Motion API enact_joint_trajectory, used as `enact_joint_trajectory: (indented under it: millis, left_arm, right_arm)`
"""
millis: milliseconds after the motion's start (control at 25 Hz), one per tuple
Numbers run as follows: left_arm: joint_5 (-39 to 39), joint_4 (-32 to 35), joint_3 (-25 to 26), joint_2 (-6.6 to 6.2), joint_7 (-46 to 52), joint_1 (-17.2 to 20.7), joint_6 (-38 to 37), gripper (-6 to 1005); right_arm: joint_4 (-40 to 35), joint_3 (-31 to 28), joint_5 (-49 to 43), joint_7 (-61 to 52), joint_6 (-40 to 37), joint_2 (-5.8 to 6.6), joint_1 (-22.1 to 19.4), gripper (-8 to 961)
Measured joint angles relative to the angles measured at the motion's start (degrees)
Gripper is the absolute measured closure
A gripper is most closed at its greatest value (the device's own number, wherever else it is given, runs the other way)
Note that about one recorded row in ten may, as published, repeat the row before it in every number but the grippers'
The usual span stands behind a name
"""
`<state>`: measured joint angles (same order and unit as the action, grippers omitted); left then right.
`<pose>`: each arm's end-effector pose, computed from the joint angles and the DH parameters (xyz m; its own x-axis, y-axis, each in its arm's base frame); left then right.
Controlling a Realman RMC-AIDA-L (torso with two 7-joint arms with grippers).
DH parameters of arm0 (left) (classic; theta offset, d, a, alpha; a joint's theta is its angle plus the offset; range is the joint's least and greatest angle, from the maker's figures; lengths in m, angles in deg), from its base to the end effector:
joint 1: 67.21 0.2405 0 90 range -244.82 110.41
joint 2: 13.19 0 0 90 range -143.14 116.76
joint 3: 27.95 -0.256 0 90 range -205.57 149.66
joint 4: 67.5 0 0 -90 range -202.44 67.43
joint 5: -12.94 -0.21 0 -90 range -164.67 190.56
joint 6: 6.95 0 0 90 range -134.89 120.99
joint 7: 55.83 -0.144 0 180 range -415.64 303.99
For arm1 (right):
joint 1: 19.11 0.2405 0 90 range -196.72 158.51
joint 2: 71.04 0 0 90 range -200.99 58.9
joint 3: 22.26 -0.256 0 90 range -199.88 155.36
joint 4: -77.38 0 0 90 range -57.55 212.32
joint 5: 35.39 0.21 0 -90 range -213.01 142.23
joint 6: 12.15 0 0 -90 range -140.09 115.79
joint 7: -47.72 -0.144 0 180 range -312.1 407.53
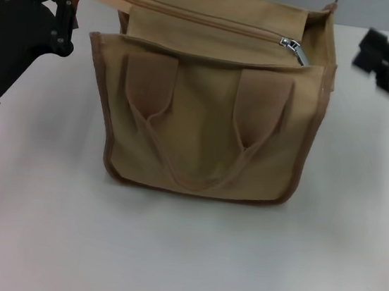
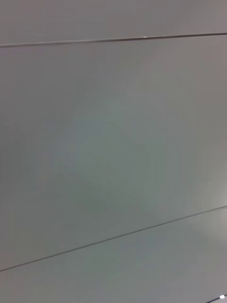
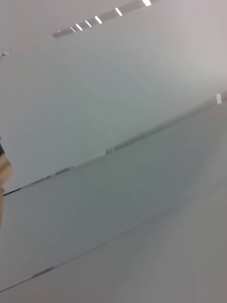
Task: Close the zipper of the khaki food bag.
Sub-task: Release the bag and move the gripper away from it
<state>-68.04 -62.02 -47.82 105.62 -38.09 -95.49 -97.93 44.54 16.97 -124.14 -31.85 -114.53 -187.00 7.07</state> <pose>-0.2815 0.3196 0.0111 0.6667 -0.3474 0.6594 0.4797 -0.4771 -0.7364 0.2462 0.3127 0.0528 0.4957 -0.2184 -0.8406 -0.4650 -0.8842 -0.0445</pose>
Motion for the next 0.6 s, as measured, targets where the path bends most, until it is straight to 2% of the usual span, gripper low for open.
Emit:
enact_joint_trajectory:
  millis: [40, 80, 160, 240, 360, 400, 520, 600]
  left_arm:
    - [0.0, 0.0, 0.1, -0.01, -0.1, 0.1, 0.2, 926]
    - [0.0, 0.0, 0.1, -0.01, -0.1, 0.1, 0.2, 926]
    - [0.0, -0.1, 0.1, 0.0, 0.0, 0.4, 0.3, 926]
    - [0.0, -0.2, 0.1, 0.01, 0.2, 0.8, 0.4, 925]
    - [-0.1, -0.2, 0.1, 0.02, 0.2, 1.0, 0.8, 925]
    - [-0.2, -0.2, 0.0, 0.02, 0.2, 1.1, 1.3, 925]
    - [-0.3, -0.2, -0.2, 0.02, 0.2, 1.1, 1.7, 924]
    - [-0.5, -0.4, -0.2, 0.02, 0.2, 1.4, 2.1, 924]
  right_arm:
    - [0.8, 0.3, -0.3, 7.7, -2.9, -0.2, -1.5, 511]
    - [0.8, 0.3, -0.3, 7.7, -2.9, -0.2, -1.5, 473]
    - [2.4, 0.5, -1.4, 18.2, -6.9, -0.6, -3.8, 398]
    - [4.2, 0.5, -6.7, 26.9, -10.0, -0.83, -5.3, 208]
    - [4.6, 0.6, -8.6, 27.9, -10.1, -0.86, -5.3, 209]
    - [5.1, 0.5, -12.8, 29.4, -10.0, -0.91, -5.2, 209]
    - [5.5, 0.5, -16.8, 30.1, -9.1, -1.02, -4.9, 210]
    - [6.1, 0.5, -20.3, 31.2, -6.4, -1.6, -4.6, 210]
